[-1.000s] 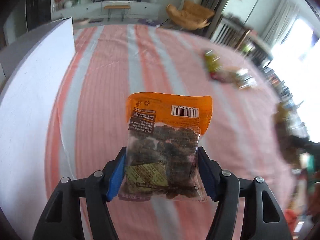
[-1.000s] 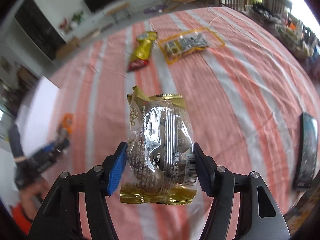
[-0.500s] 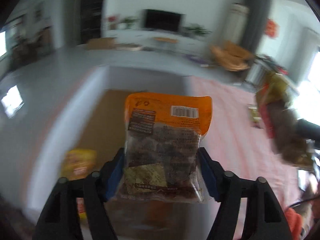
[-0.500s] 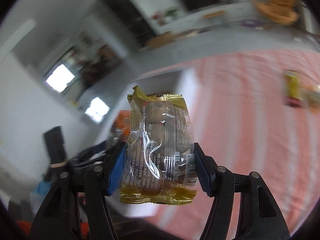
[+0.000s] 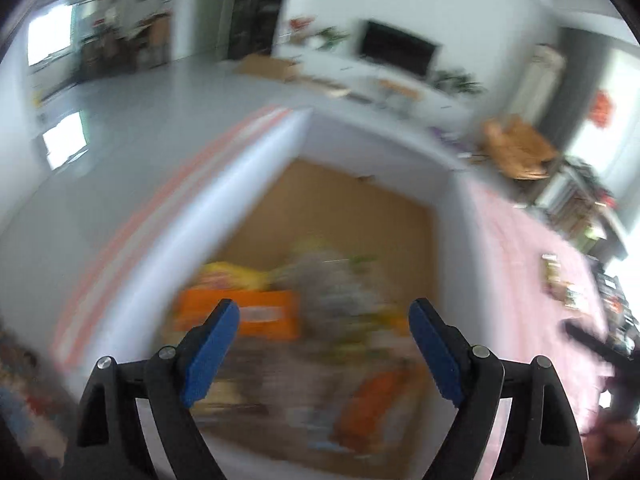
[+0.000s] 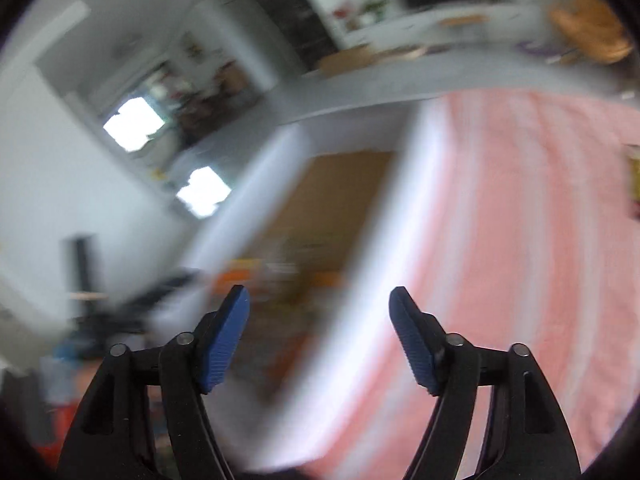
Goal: Organize snacks
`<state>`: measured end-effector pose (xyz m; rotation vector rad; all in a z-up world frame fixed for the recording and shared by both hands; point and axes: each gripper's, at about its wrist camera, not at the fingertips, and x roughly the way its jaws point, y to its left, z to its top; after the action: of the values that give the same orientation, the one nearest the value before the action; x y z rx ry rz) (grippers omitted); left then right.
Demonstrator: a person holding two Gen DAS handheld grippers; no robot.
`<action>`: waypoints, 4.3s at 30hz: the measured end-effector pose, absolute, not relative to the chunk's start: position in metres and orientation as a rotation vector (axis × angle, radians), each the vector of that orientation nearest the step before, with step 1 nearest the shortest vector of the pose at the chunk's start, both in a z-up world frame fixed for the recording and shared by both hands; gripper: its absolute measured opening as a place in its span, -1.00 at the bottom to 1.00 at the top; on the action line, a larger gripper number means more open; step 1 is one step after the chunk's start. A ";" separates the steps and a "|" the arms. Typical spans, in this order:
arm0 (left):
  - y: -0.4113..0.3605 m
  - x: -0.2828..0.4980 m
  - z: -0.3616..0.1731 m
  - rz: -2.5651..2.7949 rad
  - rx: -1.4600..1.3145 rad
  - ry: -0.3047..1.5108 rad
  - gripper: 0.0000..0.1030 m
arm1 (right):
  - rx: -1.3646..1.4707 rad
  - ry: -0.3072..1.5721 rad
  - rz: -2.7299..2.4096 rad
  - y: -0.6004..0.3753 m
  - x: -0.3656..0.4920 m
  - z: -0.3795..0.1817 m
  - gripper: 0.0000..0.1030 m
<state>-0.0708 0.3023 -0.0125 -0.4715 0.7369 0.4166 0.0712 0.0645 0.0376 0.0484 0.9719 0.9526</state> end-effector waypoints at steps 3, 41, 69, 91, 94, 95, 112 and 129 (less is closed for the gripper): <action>0.247 -0.040 0.004 0.223 -0.448 0.694 0.70 | -0.075 0.937 0.678 0.004 0.093 0.000 0.51; 0.001 0.169 -0.166 -0.054 0.016 0.946 1.00 | 0.039 0.954 -0.070 -0.217 0.124 -0.092 0.57; -0.056 0.378 -0.119 -0.188 -0.020 1.023 0.99 | 0.045 0.940 -0.068 -0.214 0.124 -0.093 0.75; -0.072 0.407 -0.145 -0.139 0.046 0.957 -0.22 | 0.045 0.940 -0.063 -0.213 0.126 -0.094 0.77; -0.064 0.388 -0.143 -0.125 0.032 0.958 -0.26 | 0.045 0.940 -0.063 -0.213 0.126 -0.094 0.77; -0.057 0.376 -0.144 -0.119 0.007 0.962 -0.26 | 0.046 0.940 -0.063 -0.213 0.126 -0.094 0.77; 0.059 0.184 -0.156 0.078 -0.150 0.965 0.59 | 0.046 0.938 -0.065 -0.213 0.125 -0.094 0.77; 0.044 0.194 -0.165 0.071 -0.040 0.949 1.00 | 0.046 0.937 -0.067 -0.212 0.124 -0.094 0.77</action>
<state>0.1940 0.0439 -0.1648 -0.0402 0.9487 0.0714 0.1242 -0.2125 -0.0941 0.0460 0.9367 -0.0671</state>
